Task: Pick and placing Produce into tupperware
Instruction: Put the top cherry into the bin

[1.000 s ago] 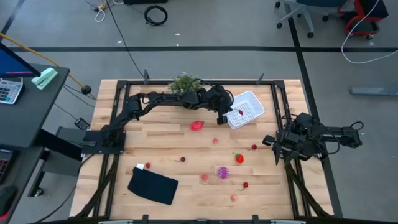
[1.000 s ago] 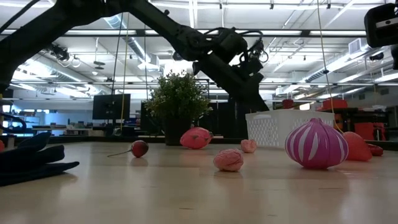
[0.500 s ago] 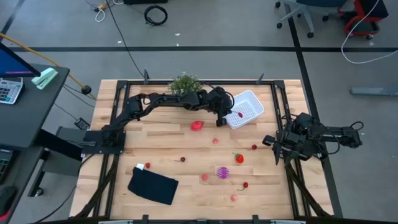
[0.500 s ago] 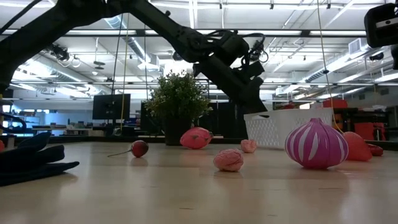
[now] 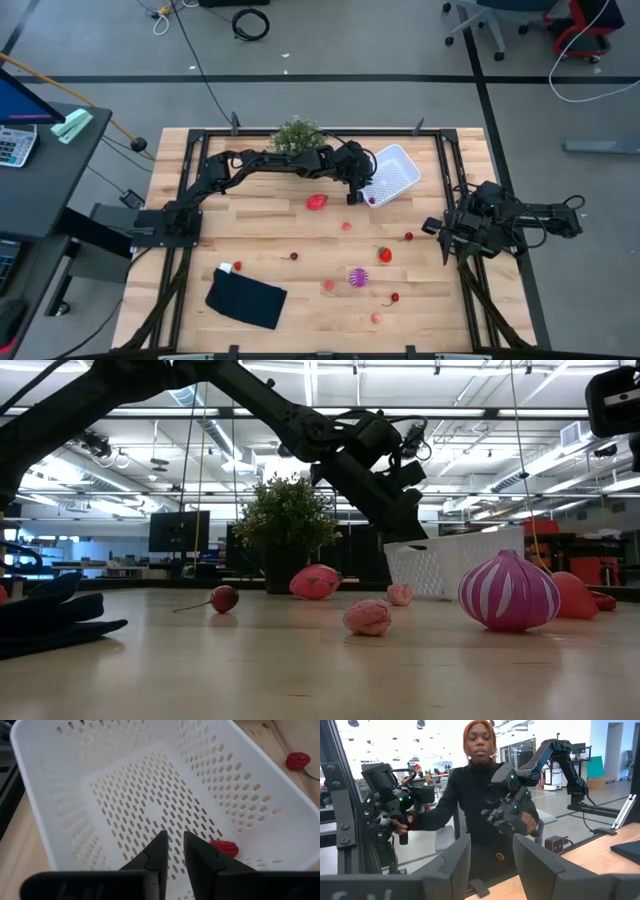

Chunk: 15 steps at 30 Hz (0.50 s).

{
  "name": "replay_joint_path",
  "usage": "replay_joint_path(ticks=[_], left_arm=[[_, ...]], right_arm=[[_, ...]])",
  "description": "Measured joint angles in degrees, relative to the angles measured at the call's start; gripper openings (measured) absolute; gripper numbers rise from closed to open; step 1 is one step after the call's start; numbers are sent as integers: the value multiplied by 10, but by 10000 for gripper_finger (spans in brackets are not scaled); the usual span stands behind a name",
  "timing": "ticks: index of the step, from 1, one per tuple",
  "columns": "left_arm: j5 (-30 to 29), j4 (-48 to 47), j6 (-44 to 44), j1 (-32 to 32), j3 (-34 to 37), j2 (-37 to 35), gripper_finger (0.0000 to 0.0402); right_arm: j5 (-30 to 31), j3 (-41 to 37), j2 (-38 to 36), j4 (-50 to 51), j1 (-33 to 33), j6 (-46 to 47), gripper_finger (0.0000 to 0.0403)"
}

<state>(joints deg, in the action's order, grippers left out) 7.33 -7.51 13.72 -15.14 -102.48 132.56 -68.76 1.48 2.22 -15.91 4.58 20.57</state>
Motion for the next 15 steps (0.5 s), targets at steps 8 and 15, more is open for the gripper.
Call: replay_joint_path(ticks=[8,15], left_arm=[[0,-2,0,3,1,-4,89],[0,22,24,7,0,-61,71]], right_arm=[[123,0,0,-1,0,-142,156],[237,0,0,-30,0,-144,156]])
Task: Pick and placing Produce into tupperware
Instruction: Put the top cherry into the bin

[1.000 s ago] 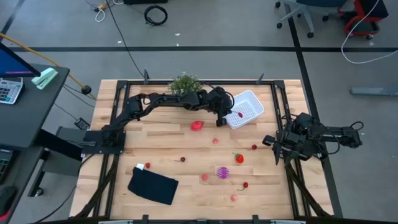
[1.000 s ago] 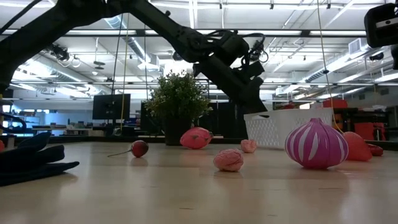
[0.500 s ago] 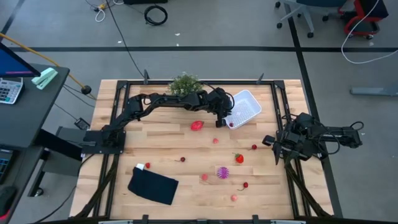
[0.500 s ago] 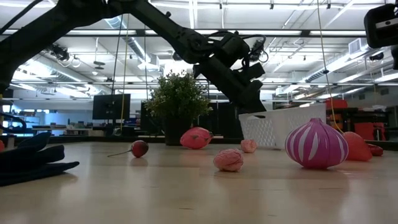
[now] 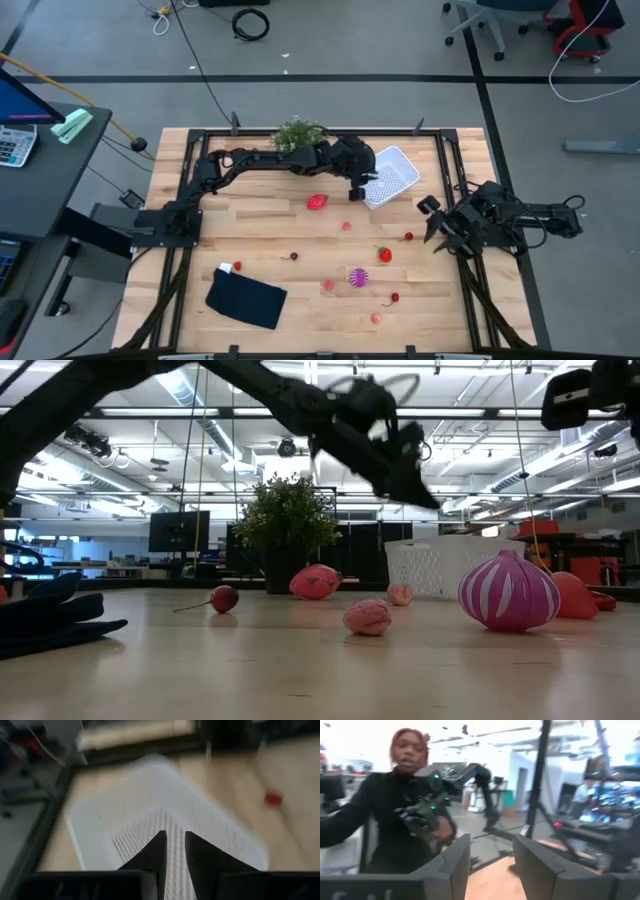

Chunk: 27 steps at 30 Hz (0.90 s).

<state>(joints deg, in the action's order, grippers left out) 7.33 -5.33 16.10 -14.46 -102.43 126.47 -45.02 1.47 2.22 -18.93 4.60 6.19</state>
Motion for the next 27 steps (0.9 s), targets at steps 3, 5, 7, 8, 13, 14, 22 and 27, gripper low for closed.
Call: replay_joint_path(ticks=[3,5,7,8,13,14,22,27], left_arm=[[0,-4,0,0,0,-38,66],[0,-14,0,0,0,-67,64],[0,-24,1,0,0,-99,65],[0,-35,1,0,0,-117,67],[0,-80,2,5,0,-201,76],[0,-88,2,6,0,-216,78],[0,-229,-8,8,-1,-334,79],[0,-343,-57,12,-1,-382,77]], right_arm=[[10,0,0,-45,0,26,156],[11,0,0,-80,0,33,156],[11,0,0,-112,0,28,156],[11,0,0,-127,0,21,156],[12,0,0,-191,0,-6,156],[14,0,0,-195,0,-4,156],[203,25,32,-132,0,96,156],[279,119,113,43,0,140,156]])
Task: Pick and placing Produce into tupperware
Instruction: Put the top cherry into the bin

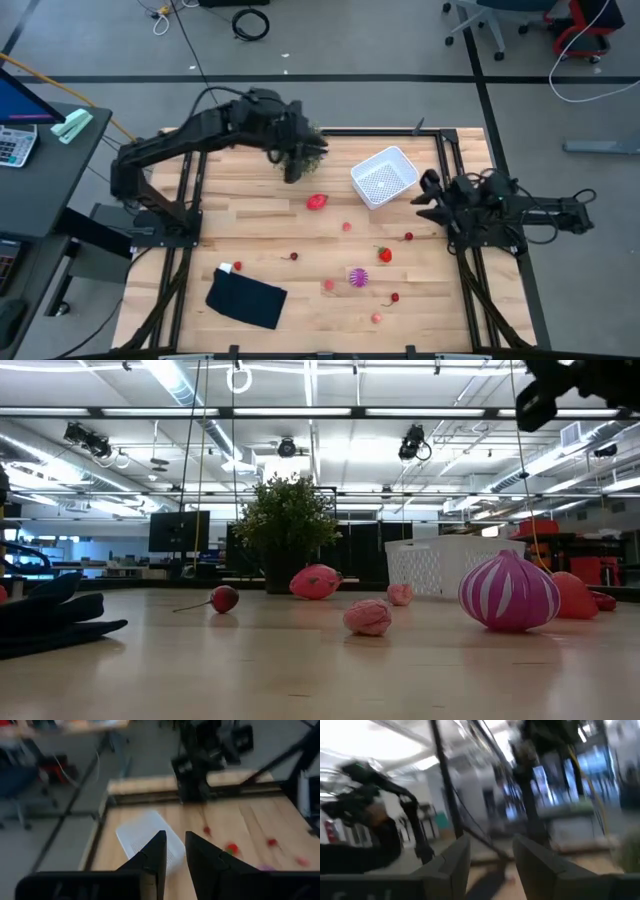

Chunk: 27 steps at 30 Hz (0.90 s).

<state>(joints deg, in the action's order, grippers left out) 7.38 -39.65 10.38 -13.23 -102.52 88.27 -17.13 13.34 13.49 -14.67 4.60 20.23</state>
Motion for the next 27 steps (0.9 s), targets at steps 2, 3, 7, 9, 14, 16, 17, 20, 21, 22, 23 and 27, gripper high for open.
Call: replay_joint_path(ticks=[2,3,7,9,14,16,17,20,21,22,23,27], left_arm=[[0,-49,-17,2,0,-10,79],[0,-77,-25,4,0,-14,80],[0,-180,-38,17,0,-24,77],[0,-225,-38,26,0,-24,73],[0,-302,-38,54,11,-21,65],[0,-318,-38,67,25,-19,64],[0,-321,-38,73,34,-20,64],[0,-337,-38,91,65,-20,67],[0,-335,-38,97,76,-20,68],[0,-330,-39,104,88,-20,68],[0,-323,-38,110,100,-20,67],[0,-299,-37,127,144,-20,58]], right_arm=[[2,43,48,18,0,11,156],[2,63,72,18,0,18,156],[-2,152,180,22,0,25,156],[-8,196,232,24,-2,25,156],[-9,294,351,25,-20,26,156],[-10,328,388,29,-27,26,156],[-11,345,405,29,-28,24,156],[-10,390,449,35,-33,19,156],[-10,404,462,40,-33,13,156],[-10,418,474,48,-33,10,156],[-10,433,485,62,-33,9,156],[-12,485,517,165,-33,-1,156]])
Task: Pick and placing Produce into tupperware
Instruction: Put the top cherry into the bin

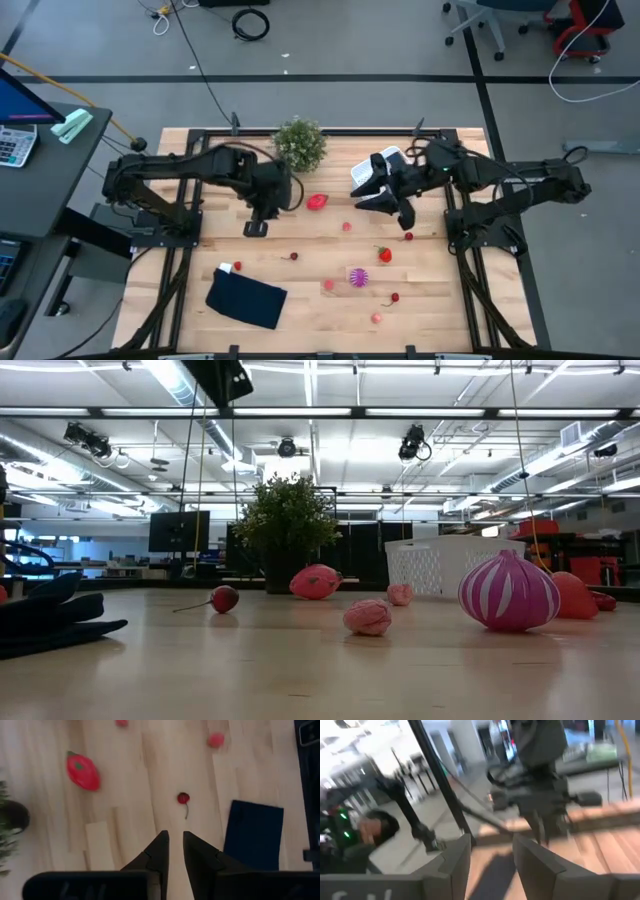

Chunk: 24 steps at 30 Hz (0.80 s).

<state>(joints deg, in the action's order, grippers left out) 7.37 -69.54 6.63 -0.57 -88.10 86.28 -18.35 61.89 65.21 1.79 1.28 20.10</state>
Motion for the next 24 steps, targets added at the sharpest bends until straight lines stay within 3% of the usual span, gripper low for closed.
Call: replay_joint_path(ticks=[9,16,24], left_arm=[[-6,7,-10,-9,28,0,26],[-7,14,-11,-16,28,0,12],[-23,19,15,-15,28,0,46]], right_arm=[[99,49,41,283,1,-36,156],[123,48,80,563,-20,60,156],[144,30,150,601,-90,51,156]])
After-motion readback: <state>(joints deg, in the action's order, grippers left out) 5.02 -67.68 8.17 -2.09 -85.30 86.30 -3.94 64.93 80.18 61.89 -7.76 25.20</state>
